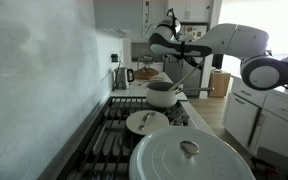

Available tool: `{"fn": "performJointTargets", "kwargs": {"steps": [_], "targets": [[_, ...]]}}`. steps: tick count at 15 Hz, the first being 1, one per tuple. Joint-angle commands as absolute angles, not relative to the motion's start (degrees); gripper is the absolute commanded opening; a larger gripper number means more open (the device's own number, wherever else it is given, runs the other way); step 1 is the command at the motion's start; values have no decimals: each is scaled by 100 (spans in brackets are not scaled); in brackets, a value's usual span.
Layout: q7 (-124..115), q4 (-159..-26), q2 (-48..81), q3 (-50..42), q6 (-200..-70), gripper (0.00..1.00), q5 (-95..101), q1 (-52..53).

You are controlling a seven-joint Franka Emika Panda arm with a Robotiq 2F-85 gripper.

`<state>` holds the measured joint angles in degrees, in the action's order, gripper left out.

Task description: Remove the wooden spatula from the chopping board and use it to stir the contents in the pot on the right side of the stove, return the wooden spatula to the chopping board

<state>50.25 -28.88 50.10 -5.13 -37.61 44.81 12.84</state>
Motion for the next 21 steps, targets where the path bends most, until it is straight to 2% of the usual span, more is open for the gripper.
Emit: {"fn": "performJointTargets", "kwargs": {"steps": [1, 9, 21], "targets": [[4520, -2724, 5100, -424, -3654, 7, 4088, 1246], [3643, -2677, 5143, -400, -3572, 7, 3511, 1274], [3535, -2620, 5103, -375, -3579, 7, 3399, 1373]]}}
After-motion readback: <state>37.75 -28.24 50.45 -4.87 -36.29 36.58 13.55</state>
